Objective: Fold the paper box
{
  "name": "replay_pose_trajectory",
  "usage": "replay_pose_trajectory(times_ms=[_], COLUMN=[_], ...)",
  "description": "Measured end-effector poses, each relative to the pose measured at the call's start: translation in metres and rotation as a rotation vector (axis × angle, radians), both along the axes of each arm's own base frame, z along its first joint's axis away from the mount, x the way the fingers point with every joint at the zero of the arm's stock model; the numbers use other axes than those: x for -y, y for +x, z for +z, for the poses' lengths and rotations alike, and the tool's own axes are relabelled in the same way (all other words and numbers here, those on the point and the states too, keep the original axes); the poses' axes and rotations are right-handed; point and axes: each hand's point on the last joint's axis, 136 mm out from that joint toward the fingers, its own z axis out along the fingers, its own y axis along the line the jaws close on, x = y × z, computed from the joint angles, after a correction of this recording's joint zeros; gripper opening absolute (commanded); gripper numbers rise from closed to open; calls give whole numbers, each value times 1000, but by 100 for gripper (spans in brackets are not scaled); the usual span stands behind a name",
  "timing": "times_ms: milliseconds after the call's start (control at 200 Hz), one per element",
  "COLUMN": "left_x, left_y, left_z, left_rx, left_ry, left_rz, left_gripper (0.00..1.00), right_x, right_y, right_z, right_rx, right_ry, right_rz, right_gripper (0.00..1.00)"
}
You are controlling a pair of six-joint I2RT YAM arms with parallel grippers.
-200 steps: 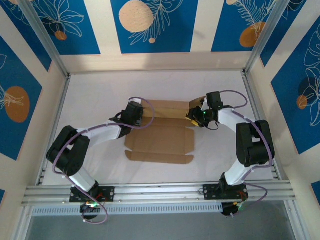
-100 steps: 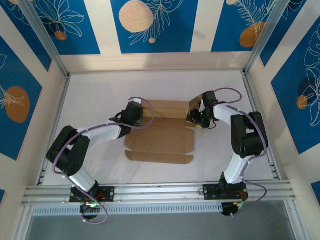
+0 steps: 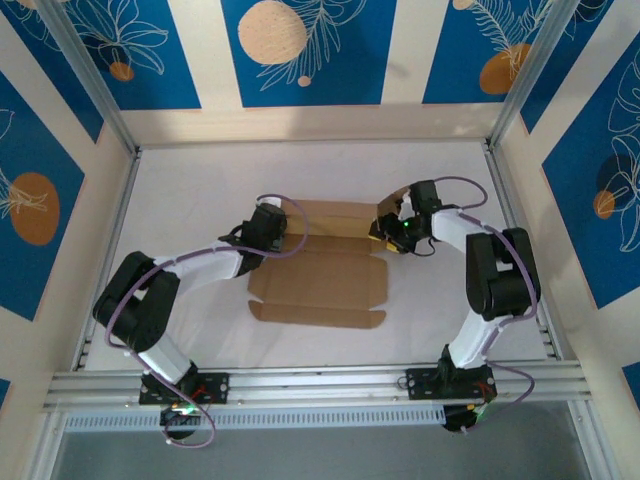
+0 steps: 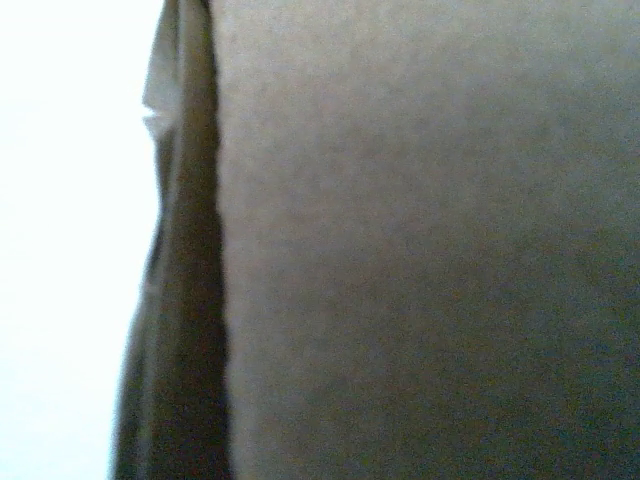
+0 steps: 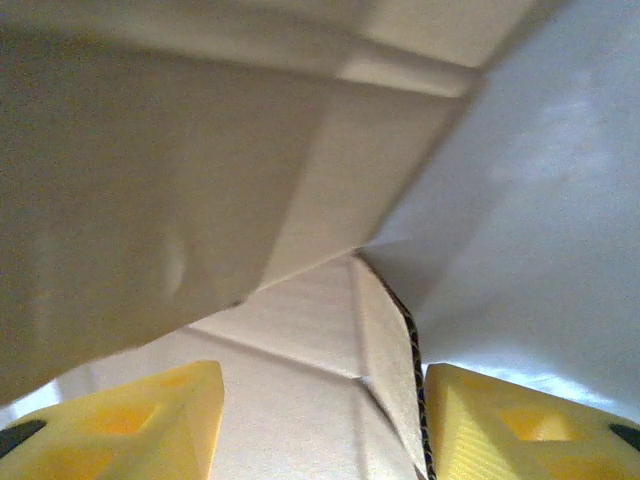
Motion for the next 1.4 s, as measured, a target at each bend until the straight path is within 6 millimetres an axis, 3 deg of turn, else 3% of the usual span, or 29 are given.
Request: replay_pose_trajectory(times_ms=[120, 280, 640, 955, 1271, 1401], left_x=[0, 1, 0, 0, -4, -3], left_y=[0, 0, 0, 0, 1, 1], left_z=[0, 0, 0, 0, 0, 0], left_rx=[0, -1, -1, 0, 3, 4], left_ry=[0, -2, -2, -1, 2, 3], left_rz=[-1, -3, -2, 3, 17, 17], left_gripper=[0, 0, 0, 0, 0, 0], right_x=[-11, -21, -40, -41, -45, -36], right_y=[4, 6, -4, 11, 15, -1], right_z=[18, 24, -13, -30, -29, -15], right_rx=[33, 41, -56, -117, -124, -104], right_ry=[83, 128, 94, -72, -180, -212], right_rz=[0, 10, 43, 13, 15, 26], right_gripper=[55, 55, 49, 37, 42, 44])
